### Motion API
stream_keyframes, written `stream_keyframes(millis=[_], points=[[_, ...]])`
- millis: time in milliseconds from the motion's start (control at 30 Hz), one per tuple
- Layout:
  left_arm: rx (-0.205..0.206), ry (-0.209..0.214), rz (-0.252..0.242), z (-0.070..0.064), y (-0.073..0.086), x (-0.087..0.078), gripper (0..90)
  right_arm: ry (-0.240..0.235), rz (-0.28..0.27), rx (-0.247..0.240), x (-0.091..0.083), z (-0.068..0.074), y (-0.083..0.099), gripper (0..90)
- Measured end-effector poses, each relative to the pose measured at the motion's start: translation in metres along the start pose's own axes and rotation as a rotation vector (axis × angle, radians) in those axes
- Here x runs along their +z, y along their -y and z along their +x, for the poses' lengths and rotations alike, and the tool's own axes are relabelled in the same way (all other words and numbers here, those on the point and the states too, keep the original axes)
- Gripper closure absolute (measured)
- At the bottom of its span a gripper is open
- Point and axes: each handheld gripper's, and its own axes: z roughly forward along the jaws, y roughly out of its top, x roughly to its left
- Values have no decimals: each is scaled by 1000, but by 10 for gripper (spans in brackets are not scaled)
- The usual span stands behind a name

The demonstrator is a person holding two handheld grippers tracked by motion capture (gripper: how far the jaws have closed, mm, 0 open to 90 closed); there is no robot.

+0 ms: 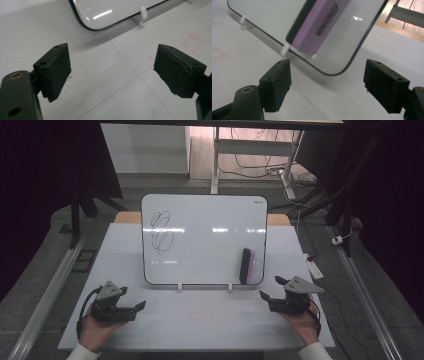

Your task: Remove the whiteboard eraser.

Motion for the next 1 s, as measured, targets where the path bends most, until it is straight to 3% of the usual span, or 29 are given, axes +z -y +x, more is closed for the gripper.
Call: stream_keyframes(millis=[200,500,667,1000], points=[[2,1,-3,0,-2,1,148,-2,-31,-4,-1,7,-15,222],[-5,-9,-3,-1,0,-1,149,-12,-25,-5,24,22,-42,231],[-4,-9,1,-1,1,0,150,18,-17,-16,37,31,-51,251],[-3,-9,1,0,1,0,150,107,15,44,55,38,-58,282]])
